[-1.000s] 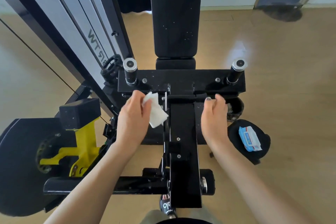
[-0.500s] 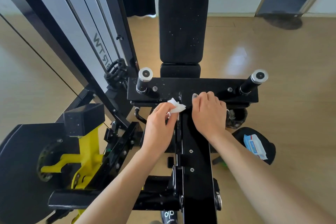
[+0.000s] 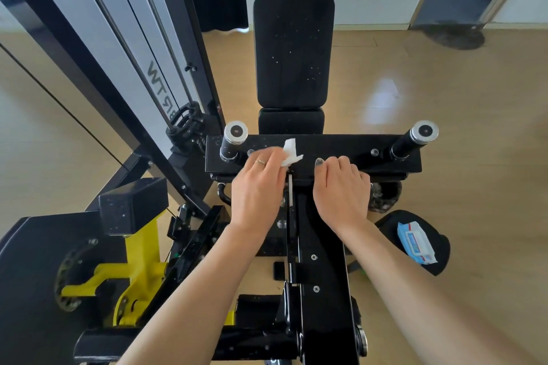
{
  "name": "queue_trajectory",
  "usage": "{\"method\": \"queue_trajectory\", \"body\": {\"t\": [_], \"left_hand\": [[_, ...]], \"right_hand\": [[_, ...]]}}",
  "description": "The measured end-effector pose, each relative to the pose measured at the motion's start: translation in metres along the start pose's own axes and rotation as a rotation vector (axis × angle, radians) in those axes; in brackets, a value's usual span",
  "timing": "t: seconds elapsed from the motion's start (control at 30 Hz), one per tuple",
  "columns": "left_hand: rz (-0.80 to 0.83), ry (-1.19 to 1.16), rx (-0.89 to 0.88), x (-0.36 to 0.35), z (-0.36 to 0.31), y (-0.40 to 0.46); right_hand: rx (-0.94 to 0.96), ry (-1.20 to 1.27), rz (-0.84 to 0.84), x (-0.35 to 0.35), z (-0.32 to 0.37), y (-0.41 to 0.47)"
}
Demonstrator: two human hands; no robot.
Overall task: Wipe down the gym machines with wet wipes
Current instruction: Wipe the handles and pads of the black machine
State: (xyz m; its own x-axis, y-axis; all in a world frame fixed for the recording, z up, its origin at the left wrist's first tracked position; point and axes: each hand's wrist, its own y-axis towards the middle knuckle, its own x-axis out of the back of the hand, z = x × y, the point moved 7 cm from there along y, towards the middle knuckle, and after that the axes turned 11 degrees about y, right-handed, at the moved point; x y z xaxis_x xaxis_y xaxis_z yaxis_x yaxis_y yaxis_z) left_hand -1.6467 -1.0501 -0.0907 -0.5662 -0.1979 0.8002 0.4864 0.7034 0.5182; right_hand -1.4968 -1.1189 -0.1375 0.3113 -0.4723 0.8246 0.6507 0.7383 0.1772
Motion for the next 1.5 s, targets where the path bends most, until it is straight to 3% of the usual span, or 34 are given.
{"method": "queue_trajectory", "body": {"t": [0.07,0.3,0.47,0.6,0.77,0.9,1.0,1.2,1.5], "left_hand": [[-0.014,0.126,-0.090,-0.011,0.002,0.012],[0.193,0.186,-0.260,-0.048,0.012,0.024],[0.223,0.156,-0.030,-0.041,0.026,0.035],[0.278,0.027,-0.326,-0.045,0.010,0.023],[0.327,0.343,-0.211,-0.037,0.041,0.021],[0.377,0.173,-0.386,-0.041,0.027,0.002],[0.459,0.244,-0.273,-0.042,0.053,-0.003],[0.267,0.240,-0.319,-0.046,0.032,-0.006],[0.174,0.407,-0.581,-0.050,0.003,0.013]], "right_hand": [[-0.002,-0.001,0.006,-0.001,-0.001,0.000],[0.017,0.028,0.006,0.000,-0.003,0.000],[0.022,-0.001,-0.012,0.000,-0.002,0.000],[0.028,0.017,0.007,-0.001,-0.004,-0.001],[0.037,0.009,-0.017,0.000,-0.003,-0.001],[0.043,0.001,-0.040,-0.001,-0.004,-0.001],[0.052,-0.004,-0.072,0.000,-0.003,-0.001],[0.049,-0.032,-0.090,-0.001,-0.002,-0.001],[0.042,-0.071,-0.104,-0.003,-0.001,-0.001]]}}
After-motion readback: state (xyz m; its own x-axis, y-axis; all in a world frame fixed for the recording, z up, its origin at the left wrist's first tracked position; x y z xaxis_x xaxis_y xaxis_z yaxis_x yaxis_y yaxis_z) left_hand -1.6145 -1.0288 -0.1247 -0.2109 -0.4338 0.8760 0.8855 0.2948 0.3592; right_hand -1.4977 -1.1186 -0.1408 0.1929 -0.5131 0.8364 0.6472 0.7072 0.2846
